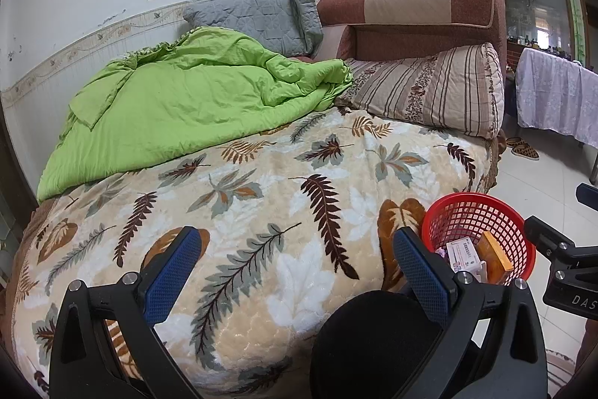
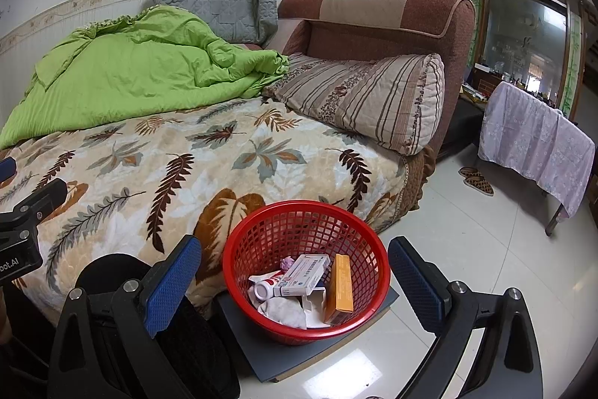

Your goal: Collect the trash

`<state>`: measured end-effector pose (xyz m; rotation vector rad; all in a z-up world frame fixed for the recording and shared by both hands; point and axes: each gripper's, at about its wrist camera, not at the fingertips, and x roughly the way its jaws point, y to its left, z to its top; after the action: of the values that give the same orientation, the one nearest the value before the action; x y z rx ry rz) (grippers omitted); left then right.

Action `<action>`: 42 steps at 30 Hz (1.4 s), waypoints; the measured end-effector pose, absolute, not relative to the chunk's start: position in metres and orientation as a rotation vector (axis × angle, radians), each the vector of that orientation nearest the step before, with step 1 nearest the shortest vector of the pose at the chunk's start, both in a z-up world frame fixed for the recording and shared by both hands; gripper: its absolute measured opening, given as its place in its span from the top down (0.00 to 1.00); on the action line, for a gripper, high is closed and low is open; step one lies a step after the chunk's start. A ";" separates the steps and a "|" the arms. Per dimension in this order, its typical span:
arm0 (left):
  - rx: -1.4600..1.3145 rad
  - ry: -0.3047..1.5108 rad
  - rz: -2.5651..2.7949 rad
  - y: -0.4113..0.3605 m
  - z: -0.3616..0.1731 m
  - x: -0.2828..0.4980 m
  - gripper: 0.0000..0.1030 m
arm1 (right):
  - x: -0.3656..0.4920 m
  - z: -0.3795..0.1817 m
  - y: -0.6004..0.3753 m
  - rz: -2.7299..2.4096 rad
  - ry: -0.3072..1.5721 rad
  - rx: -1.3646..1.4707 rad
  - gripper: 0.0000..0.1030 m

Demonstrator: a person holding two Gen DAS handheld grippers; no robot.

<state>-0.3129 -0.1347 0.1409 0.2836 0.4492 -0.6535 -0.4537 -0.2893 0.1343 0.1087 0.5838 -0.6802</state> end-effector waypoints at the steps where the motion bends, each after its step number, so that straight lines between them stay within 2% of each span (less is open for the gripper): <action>1: 0.284 0.449 -0.653 -0.135 0.141 -0.313 0.01 | -0.454 0.134 -0.289 -0.680 0.584 0.110 0.02; 42: 0.280 0.454 -0.656 -0.134 0.142 -0.311 0.01 | -0.453 0.131 -0.288 -0.677 0.590 0.100 0.02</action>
<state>-0.3108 -0.1341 0.1417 0.2802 0.4544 -0.6560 -0.4532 -0.2878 0.1312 0.1005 0.5905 -0.6770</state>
